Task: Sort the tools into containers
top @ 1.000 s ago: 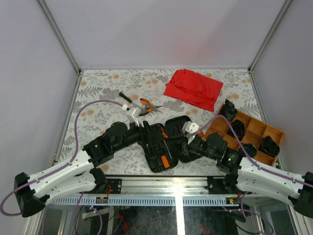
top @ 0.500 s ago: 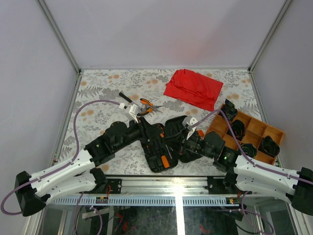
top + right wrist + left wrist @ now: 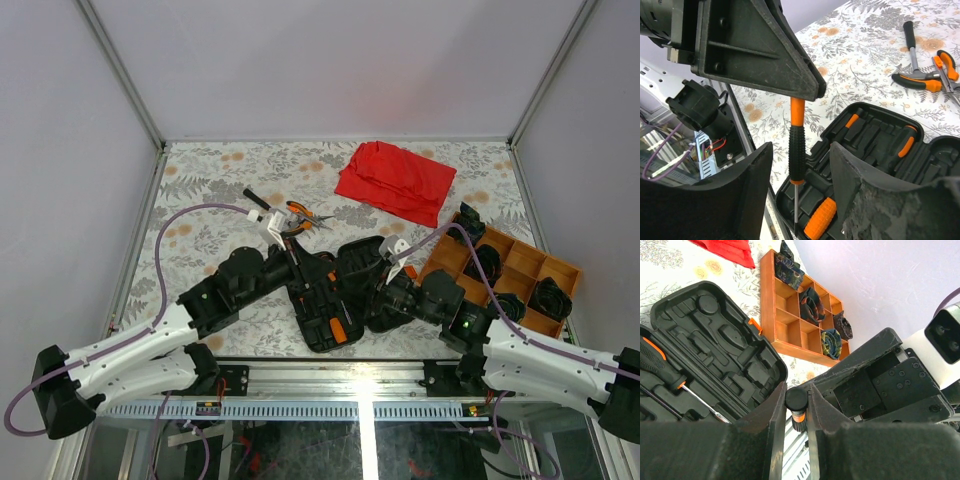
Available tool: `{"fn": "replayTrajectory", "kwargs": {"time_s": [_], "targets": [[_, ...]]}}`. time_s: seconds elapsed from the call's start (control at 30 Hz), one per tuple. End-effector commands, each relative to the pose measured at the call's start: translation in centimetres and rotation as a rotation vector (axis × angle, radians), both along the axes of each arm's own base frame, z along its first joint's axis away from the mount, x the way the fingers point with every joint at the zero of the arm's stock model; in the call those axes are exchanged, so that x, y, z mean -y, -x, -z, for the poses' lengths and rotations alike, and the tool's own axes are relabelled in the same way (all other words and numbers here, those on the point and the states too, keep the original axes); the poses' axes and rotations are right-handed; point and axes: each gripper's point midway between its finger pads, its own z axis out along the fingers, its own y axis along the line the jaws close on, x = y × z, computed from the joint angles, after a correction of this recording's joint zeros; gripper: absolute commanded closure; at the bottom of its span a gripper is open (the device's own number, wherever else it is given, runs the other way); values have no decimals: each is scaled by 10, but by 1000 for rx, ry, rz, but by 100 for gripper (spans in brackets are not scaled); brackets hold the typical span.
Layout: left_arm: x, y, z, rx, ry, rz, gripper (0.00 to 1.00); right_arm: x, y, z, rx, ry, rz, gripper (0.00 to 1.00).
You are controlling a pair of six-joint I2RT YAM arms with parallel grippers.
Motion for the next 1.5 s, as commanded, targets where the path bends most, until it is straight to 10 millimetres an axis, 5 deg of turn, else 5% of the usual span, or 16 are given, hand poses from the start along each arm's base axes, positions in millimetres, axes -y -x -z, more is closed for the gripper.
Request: {"fn": "replayTrajectory", "kwargs": {"time_s": [0.0, 0.2, 0.43, 0.57, 0.7, 0.8, 0.93, 1.1, 1.47], "targets": [[-1, 1, -8, 29, 25, -3, 100, 8, -9, -25, 45, -29, 62, 43], [0, 1, -6, 26, 20, 7, 100, 10, -9, -21, 35, -10, 66, 46], [4, 2, -5, 21, 20, 24, 100, 1, -7, -16, 17, 11, 32, 61], [4, 2, -3, 18, 17, 21, 100, -1, -7, -14, 3, 13, 26, 84], [0, -1, 3, 4, -13, -6, 85, 2, -11, -13, -18, 11, 59, 94], [-11, -7, 11, -17, -52, -68, 65, 9, -21, -7, -73, 36, 142, 99], [-39, -19, 39, -95, -149, -218, 46, 21, -35, 15, -160, 131, 268, 100], [-76, -32, 80, -214, -212, -340, 45, 20, -44, 42, -276, 250, 343, 100], [-110, -18, 153, -355, -306, -390, 48, -34, -37, 73, -472, 326, 217, 100]]}}
